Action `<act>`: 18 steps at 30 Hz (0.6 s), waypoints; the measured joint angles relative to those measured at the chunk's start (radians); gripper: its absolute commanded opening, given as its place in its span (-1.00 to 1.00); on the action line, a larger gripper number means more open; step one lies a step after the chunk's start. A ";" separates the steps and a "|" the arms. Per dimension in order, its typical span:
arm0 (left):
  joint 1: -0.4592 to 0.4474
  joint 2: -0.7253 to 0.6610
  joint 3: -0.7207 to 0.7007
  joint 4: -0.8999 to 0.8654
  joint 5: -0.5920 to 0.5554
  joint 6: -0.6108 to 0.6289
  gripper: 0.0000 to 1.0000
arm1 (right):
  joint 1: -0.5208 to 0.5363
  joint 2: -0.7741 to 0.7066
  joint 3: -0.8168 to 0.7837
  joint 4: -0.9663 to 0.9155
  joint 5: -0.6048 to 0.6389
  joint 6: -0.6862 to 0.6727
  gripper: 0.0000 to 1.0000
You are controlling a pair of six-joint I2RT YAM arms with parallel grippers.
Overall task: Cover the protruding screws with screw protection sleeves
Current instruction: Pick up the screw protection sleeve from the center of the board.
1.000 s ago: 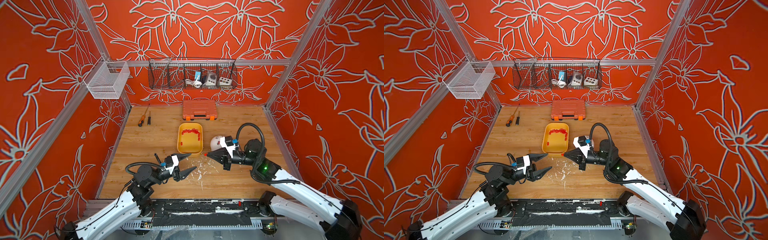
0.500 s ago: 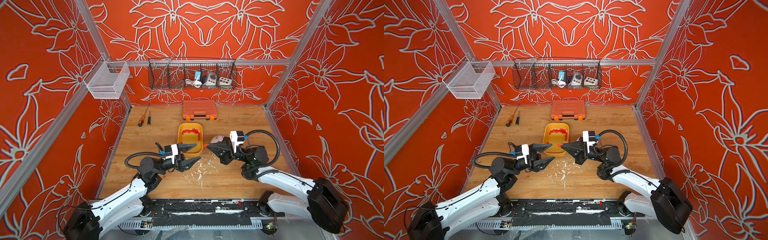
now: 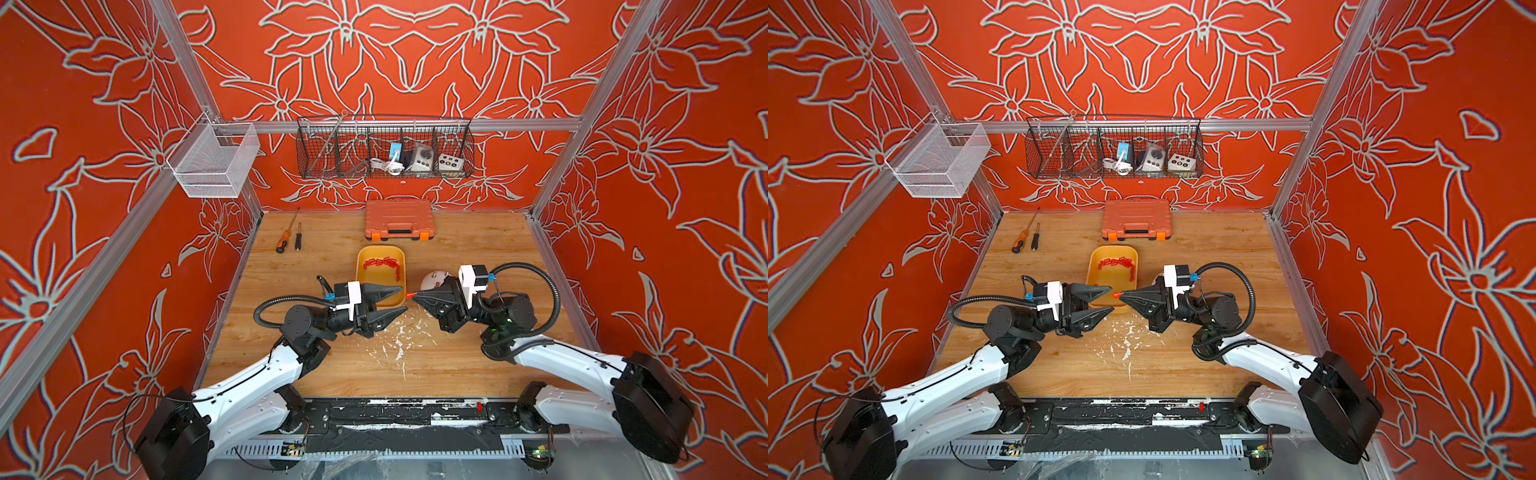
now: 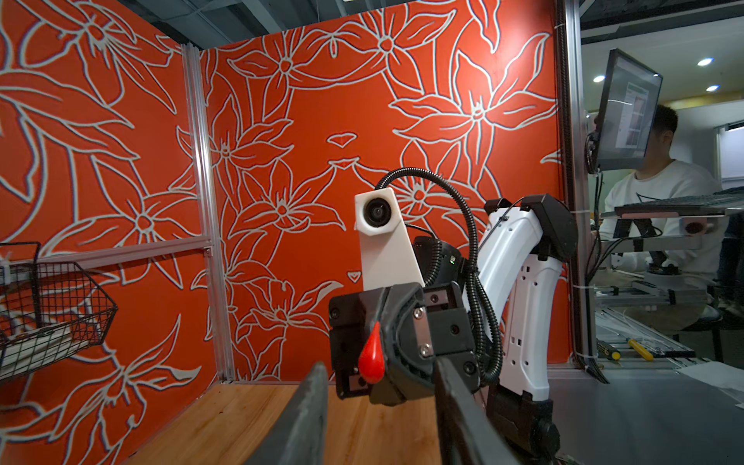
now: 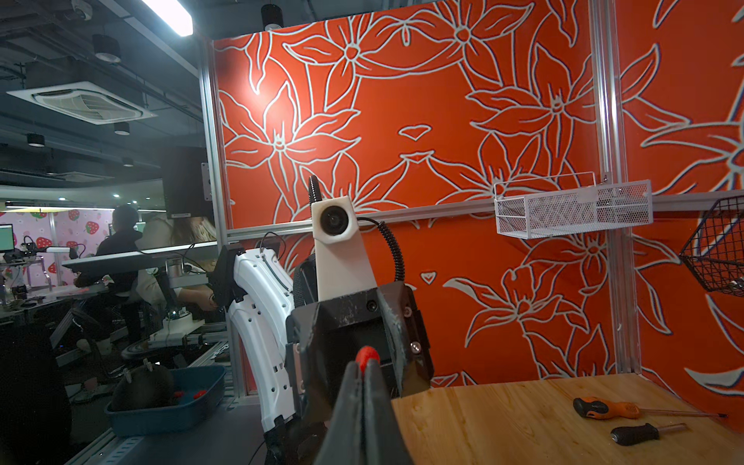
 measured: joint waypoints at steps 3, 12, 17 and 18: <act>0.000 0.010 0.010 0.000 0.006 -0.001 -0.21 | 0.006 0.008 0.002 0.001 -0.004 0.000 -1.00; -0.002 0.048 0.021 0.007 0.015 0.000 -0.32 | 0.013 0.012 0.002 0.003 -0.010 -0.001 -1.00; -0.006 0.050 0.021 0.008 0.021 0.000 -0.52 | 0.014 0.011 0.002 0.003 -0.003 -0.002 -1.00; -0.008 0.050 0.021 0.008 0.022 0.002 -0.58 | 0.015 0.011 0.002 0.003 -0.003 -0.002 -1.00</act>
